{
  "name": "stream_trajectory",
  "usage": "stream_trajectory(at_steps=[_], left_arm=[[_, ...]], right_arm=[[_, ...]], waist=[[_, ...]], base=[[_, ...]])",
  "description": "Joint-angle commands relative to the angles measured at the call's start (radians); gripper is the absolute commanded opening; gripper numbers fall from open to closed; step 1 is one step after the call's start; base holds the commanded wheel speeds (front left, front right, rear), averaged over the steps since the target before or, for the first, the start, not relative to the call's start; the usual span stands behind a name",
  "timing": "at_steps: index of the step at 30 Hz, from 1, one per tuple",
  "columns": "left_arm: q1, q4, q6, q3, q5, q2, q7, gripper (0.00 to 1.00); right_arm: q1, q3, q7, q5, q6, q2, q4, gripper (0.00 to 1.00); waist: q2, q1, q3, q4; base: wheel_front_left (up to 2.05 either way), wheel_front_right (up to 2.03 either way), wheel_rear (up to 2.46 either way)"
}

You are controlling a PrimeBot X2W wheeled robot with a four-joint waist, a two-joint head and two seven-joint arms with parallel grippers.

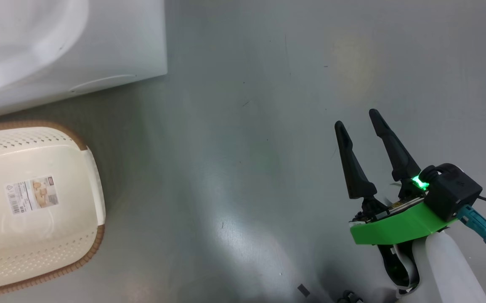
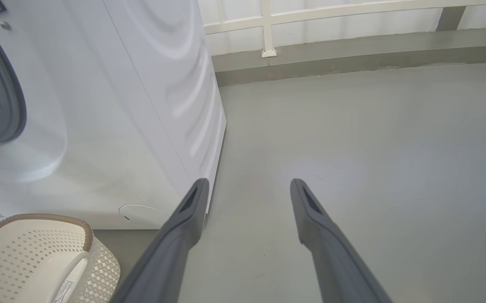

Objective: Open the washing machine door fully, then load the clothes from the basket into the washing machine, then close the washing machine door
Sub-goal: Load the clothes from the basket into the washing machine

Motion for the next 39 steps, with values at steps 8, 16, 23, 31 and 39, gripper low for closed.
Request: stream_trajectory(at_steps=[8, 16, 23, 31, 39], left_arm=[[-0.051, -0.062, 0.032, 0.050, 0.020, 0.082, -0.057, 0.00], [-0.158, -0.052, 0.037, 0.058, 0.091, 0.111, -0.177, 0.00], [-0.282, 0.006, 0.027, 0.053, 0.158, 0.124, -0.313, 0.00], [-0.427, 0.111, -0.009, 0.040, 0.207, 0.132, -0.444, 0.00], [-0.518, 0.239, -0.040, 0.025, 0.208, 0.116, -0.482, 0.00]], right_arm=[[0.011, 0.022, -0.009, 0.011, 0.006, 0.007, -0.025, 1.00], [0.001, 0.037, -0.009, 0.016, 0.006, 0.007, -0.031, 1.00], [-0.017, 0.056, -0.009, 0.034, 0.006, 0.007, -0.027, 1.00], [-0.041, 0.081, -0.009, 0.061, 0.006, 0.007, -0.027, 1.00], [-0.063, 0.099, -0.009, 0.071, 0.006, 0.008, -0.029, 1.00]], waist=[[0.0000, 0.0000, 0.003, -0.002], [0.0000, 0.0000, 0.034, -0.027], [0.0000, 0.0000, 0.077, -0.074], [0.0000, 0.0000, 0.132, -0.126], [0.0000, 0.0000, 0.173, -0.140]], base=[[0.00, 0.00, 0.00], [0.00, 0.00, 0.00], [0.00, 0.00, 0.00], [0.00, 0.00, 0.00], [0.00, 0.00, 0.00]])
